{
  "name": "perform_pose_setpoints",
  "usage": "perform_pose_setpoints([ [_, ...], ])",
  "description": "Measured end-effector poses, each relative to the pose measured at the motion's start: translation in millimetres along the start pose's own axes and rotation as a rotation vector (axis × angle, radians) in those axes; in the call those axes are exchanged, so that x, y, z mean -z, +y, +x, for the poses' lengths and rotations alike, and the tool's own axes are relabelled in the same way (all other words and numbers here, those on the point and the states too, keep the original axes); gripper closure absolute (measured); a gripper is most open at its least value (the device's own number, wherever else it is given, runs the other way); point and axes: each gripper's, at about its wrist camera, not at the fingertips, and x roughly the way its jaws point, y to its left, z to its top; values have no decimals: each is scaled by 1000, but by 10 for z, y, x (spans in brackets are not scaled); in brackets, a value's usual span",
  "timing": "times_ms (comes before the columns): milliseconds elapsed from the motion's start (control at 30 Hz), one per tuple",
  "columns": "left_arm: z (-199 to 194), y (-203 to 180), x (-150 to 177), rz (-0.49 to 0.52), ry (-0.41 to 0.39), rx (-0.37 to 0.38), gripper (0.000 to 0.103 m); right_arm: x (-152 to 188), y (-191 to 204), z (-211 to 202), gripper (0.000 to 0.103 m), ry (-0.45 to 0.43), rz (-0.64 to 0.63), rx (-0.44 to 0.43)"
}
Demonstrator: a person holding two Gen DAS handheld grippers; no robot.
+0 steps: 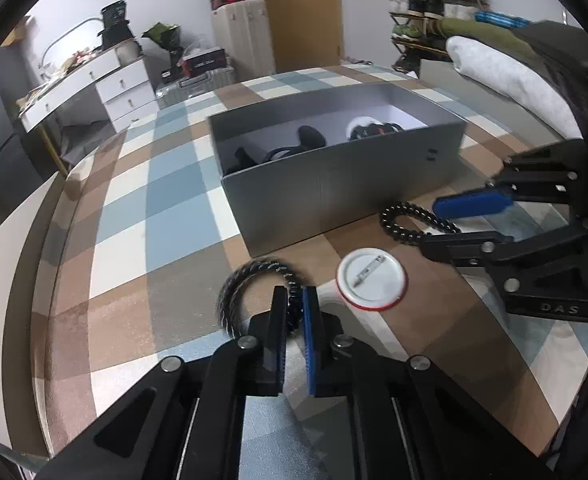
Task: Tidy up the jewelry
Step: 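Grasp a black coil hair tie with the right tool while the left tool grasps the other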
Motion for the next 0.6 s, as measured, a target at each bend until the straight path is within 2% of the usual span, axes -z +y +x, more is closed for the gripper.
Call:
perform_pose_setpoints([
  [100, -43, 56, -17, -31, -14, 47, 103, -6, -6, -48, 81, -15, -1, -27],
  [133, -69, 68, -27, -38, -25, 53, 103, -13, -8, -65, 94, -22, 1, -37],
  [200, -110, 80, -47, -48, -37, 73, 103, -30, -30, -118, 95, -36, 17, -72],
  [267, -145, 77, -55, -49, -46, 82, 103, -26, -35, -145, 95, -37, 13, -69],
  [600, -25, 52, -15, -32, 2, 54, 103, -13, -33, -89, 92, -22, 25, -85],
])
